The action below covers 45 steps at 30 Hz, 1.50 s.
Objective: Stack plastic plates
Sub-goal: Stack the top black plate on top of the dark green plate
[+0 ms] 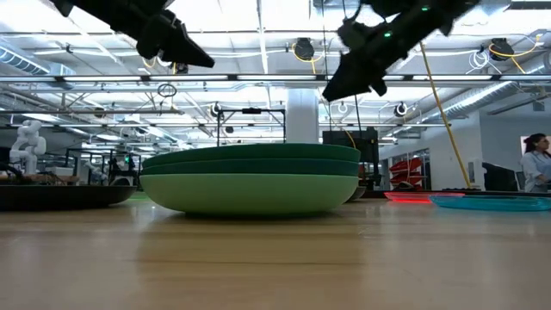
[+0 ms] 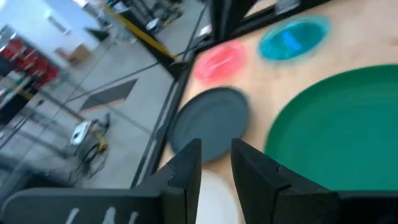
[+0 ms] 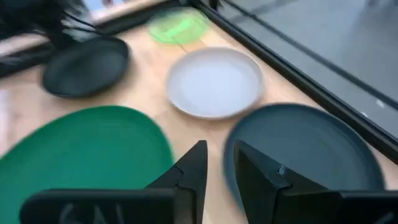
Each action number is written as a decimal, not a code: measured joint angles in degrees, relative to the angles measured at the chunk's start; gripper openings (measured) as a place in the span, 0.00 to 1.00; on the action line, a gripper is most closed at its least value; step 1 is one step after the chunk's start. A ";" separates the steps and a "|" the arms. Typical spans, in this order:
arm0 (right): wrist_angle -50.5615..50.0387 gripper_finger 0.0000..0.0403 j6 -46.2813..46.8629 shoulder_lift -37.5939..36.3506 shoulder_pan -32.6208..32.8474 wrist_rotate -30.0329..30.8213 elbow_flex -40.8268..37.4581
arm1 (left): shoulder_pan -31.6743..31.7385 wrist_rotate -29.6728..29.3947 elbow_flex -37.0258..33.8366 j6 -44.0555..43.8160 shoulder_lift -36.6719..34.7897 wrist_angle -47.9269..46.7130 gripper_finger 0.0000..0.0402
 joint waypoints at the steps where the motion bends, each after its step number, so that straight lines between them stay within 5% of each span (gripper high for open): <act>1: -2.43 0.18 0.31 1.38 -0.85 -0.06 1.96 | 1.15 0.13 0.00 0.04 -0.97 -1.42 0.24; 13: -22.60 0.18 -1.67 15.85 -10.20 -0.41 23.04 | 12.44 12.13 0.00 -0.23 -7.02 -12.55 0.24; 18: -27.49 0.18 -1.19 19.25 -14.74 -8.30 27.55 | 14.95 12.49 0.01 -0.36 -7.02 -15.03 0.24; 24: -33.30 0.18 0.25 22.30 -20.52 -15.00 28.36 | 16.98 12.56 0.01 0.34 -7.02 -15.08 0.24; 33: -40.75 0.19 0.26 28.47 -25.86 -14.99 28.34 | 19.44 12.47 0.02 -0.43 -7.02 -14.99 0.24; 45: -40.12 0.35 1.57 33.66 -28.99 -15.01 28.34 | 19.52 12.45 0.02 0.68 -7.02 -15.35 0.24</act>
